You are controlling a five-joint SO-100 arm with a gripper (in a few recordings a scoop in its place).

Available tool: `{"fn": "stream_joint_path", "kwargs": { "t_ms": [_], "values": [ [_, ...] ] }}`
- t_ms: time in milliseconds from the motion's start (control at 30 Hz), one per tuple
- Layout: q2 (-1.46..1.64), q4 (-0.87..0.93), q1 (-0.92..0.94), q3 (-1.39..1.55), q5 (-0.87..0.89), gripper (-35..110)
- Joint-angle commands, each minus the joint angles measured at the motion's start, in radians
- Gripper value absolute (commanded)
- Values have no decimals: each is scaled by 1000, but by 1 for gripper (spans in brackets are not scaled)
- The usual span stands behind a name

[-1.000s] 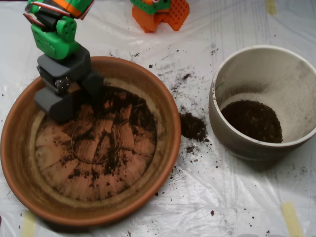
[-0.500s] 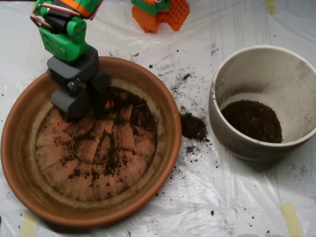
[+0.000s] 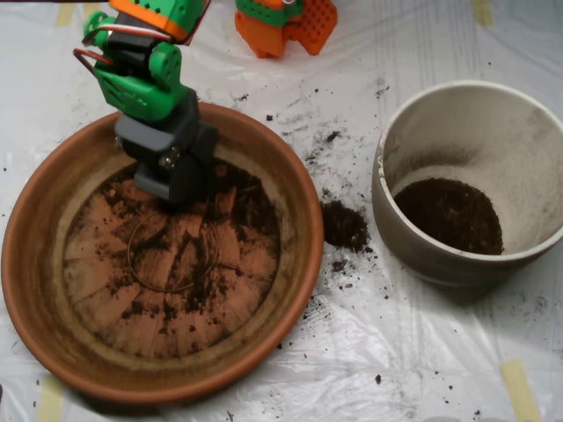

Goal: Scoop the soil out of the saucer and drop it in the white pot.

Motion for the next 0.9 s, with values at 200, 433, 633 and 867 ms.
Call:
{"fn": "stream_joint_path", "kwargs": {
  "t_ms": [200, 433, 633, 867],
  "values": [
    [40, 117, -81, -167, 11, -1],
    [146, 101, -170, -189, 35, -1],
    [325, 37, -296, -97, 51, -1],
    [615, 29, -463, 3, 63, -1]
  ]
}}
